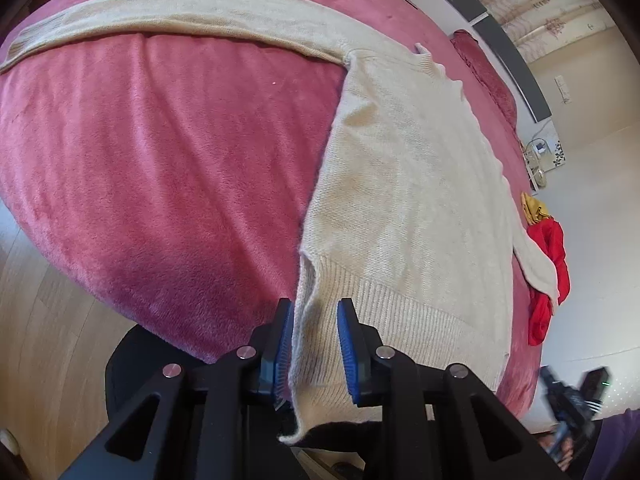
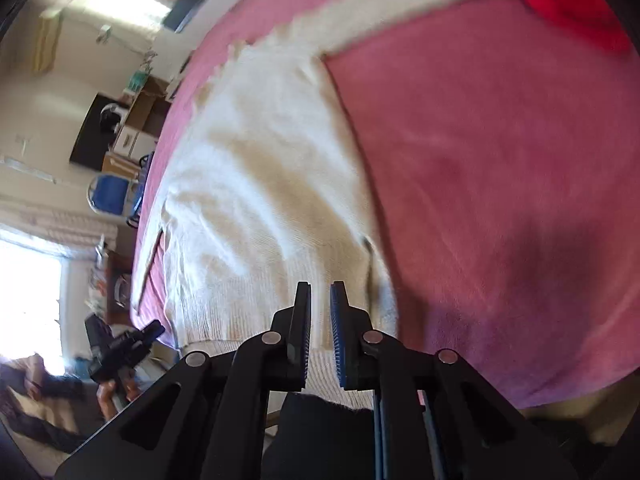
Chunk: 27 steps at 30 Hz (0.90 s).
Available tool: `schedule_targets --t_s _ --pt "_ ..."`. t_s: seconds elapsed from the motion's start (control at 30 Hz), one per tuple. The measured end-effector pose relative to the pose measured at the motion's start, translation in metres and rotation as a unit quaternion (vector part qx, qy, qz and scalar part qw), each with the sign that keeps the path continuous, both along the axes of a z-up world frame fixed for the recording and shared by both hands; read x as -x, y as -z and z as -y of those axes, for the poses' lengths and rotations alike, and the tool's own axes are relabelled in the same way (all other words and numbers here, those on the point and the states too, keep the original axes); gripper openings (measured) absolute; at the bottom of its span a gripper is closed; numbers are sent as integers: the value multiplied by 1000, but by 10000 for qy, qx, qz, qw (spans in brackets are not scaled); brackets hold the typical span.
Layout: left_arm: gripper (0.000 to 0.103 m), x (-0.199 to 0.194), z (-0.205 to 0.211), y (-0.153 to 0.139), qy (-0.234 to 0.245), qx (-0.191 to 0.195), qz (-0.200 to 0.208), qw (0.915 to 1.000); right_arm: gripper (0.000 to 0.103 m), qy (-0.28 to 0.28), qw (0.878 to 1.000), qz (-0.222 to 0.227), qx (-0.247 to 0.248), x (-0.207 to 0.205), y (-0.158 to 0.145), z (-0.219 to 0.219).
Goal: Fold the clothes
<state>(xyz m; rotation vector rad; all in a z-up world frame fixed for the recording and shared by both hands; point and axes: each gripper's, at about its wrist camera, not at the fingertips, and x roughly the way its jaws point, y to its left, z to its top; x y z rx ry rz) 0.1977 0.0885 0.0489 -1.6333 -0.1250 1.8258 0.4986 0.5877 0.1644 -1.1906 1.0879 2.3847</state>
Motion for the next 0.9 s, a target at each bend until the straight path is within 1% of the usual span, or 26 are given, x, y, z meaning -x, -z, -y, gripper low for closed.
schedule_targets --t_s 0.03,0.07,0.1,0.13,0.17,0.2,0.23,0.27,0.33,0.37,0.43,0.5,0.57,0.6,0.67,0.7,0.73,0.77,0.9 --pt "22 -2 1 -2 12 -24 -36 10000 14 -2 9968 -117 -789 -7 -33 13" --pt "22 -4 1 -5 26 -49 -70 10000 20 78 9868 -297 -1590 -16 -62 27" --pt "22 -5 0 -6 75 -96 -71 9999 53 211 9694 -518 -2391 -26 -89 42" --pt "22 -6 -1 -7 101 -95 -85 9999 103 403 9494 -728 -3029 -40 -108 54" --pt "22 -8 -2 -7 127 -94 -98 9998 102 566 9324 -1034 -3416 -54 -117 61" --pt "22 -9 -1 -8 142 -101 -75 9998 103 525 9256 -1337 -3501 -61 -118 65" --pt "22 -10 -2 -8 136 -113 -51 9998 103 345 9339 -1422 -3262 -59 -112 63" --pt "22 -10 -2 -8 130 -125 -28 9998 103 143 9470 -1393 -2892 -53 -104 58" --pt "22 -10 -4 -8 127 -119 -20 9998 103 -52 9721 -1127 -2058 -43 -77 44" --pt "22 -11 -3 -9 138 -135 -19 9998 103 -124 9819 -965 -1624 -38 -63 37" --pt "22 -12 -2 -9 154 -103 -33 9998 103 -172 9908 -735 -1121 -24 -34 29" --pt "22 -11 -3 -8 134 -102 -20 9999 101 -127 9975 -622 -307 -14 -4 18" --pt "22 -11 0 -8 100 -87 -30 9999 81 -281 9975 -360 543 -3 22 10" --pt "22 -11 2 -7 75 -99 -18 9999 69 -348 9957 -285 806 1 34 7" --pt "22 -9 3 -6 39 -106 30 9999 61 -406 9953 -62 882 10 51 7" --pt "22 -10 3 -5 28 -104 46 9999 43 -425 9951 69 890 13 58 7" --pt "22 -11 4 -4 49 -109 58 9999 29 -418 9945 153 950 16 65 5" --pt "22 -12 3 -4 85 -95 41 9999 27 -395 9935 206 1044 18 72 4" --pt "22 -13 0 -4 190 -57 3 9998 27 -186 9925 317 1163 17 85 -3"
